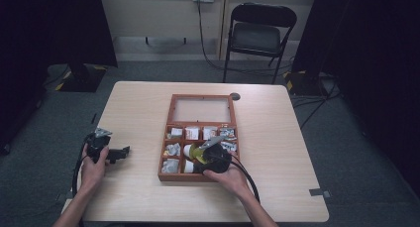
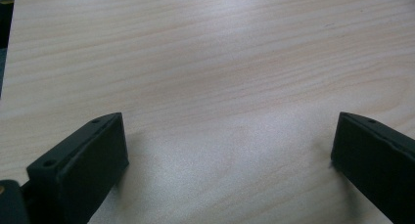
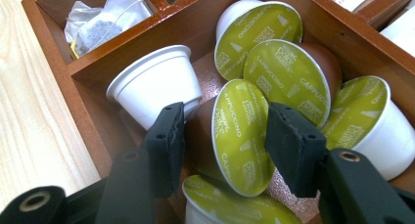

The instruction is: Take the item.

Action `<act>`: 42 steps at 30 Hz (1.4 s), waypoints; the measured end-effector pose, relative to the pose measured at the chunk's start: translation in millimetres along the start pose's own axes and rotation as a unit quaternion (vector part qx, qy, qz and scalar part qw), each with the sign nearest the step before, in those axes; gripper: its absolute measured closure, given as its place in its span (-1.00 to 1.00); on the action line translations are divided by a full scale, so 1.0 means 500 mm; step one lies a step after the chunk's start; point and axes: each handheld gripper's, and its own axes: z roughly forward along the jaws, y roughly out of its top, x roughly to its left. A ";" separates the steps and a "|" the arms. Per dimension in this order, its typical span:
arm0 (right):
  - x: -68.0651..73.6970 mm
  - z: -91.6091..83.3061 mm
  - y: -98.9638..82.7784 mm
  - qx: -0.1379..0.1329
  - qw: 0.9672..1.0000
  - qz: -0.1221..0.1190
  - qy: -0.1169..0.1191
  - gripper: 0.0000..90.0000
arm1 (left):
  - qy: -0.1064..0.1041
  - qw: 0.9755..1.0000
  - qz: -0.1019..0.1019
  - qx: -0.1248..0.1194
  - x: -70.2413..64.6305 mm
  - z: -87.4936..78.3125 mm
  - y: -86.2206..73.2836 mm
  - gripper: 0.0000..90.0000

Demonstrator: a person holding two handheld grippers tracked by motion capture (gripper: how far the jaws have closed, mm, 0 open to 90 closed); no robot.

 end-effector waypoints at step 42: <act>-0.006 -0.003 0.000 0.010 1.000 0.008 0.000 0.25 | 0.001 1.000 0.001 0.000 0.000 0.000 0.000 -1.00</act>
